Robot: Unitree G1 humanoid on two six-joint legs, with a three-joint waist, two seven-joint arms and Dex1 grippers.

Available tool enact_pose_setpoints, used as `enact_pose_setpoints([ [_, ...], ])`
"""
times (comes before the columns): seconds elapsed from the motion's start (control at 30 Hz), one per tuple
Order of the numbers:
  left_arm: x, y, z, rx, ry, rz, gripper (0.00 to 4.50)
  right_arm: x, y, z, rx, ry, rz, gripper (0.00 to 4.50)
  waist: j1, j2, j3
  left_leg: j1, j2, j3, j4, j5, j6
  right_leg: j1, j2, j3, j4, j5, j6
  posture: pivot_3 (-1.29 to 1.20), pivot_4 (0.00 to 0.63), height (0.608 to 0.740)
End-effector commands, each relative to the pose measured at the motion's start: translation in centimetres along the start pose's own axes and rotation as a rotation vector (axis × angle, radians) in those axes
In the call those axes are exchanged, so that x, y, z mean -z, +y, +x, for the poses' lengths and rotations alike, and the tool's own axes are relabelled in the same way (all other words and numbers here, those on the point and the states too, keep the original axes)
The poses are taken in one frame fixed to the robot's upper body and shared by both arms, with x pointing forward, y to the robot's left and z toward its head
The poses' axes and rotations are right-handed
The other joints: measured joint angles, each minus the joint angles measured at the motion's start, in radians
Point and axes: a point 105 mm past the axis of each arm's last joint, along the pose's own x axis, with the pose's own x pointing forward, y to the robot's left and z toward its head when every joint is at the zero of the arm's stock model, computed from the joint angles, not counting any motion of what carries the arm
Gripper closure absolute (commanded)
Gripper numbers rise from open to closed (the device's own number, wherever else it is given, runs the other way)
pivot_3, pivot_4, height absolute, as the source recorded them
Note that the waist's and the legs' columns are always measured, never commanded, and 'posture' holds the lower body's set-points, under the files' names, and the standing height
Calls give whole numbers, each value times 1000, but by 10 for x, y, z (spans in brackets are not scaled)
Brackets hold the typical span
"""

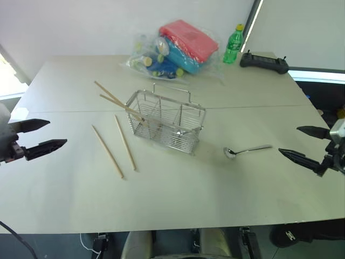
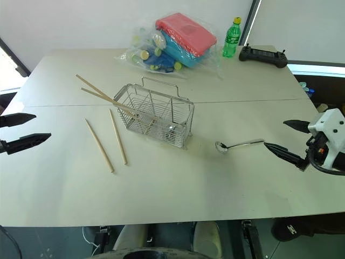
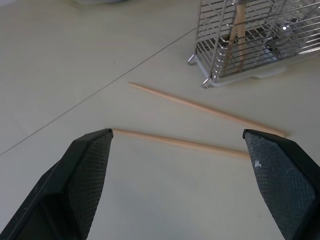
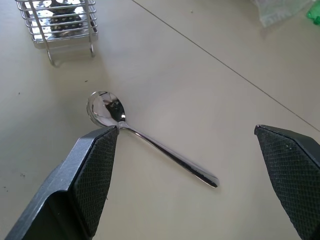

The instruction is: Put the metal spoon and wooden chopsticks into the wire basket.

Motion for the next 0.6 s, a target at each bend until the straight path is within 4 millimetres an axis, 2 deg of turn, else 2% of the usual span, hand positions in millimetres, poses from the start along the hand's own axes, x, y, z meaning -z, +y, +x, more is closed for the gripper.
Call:
enact_pose_setpoints([
  [0.03,-8,-2,-1,16,-2,52,96,-13,-1,-3,13,-38,-32,0,0,0,0,0,0,0,0,0,0,0,0,0,0,0,0,0,150,678],
  [0.6,-10,-1,1,-7,-2,37,96,-18,-5,1,-12,-38,-56,0,0,0,0,0,0,0,1,0,0,0,0,0,1,1,-1,0,150,678],
])
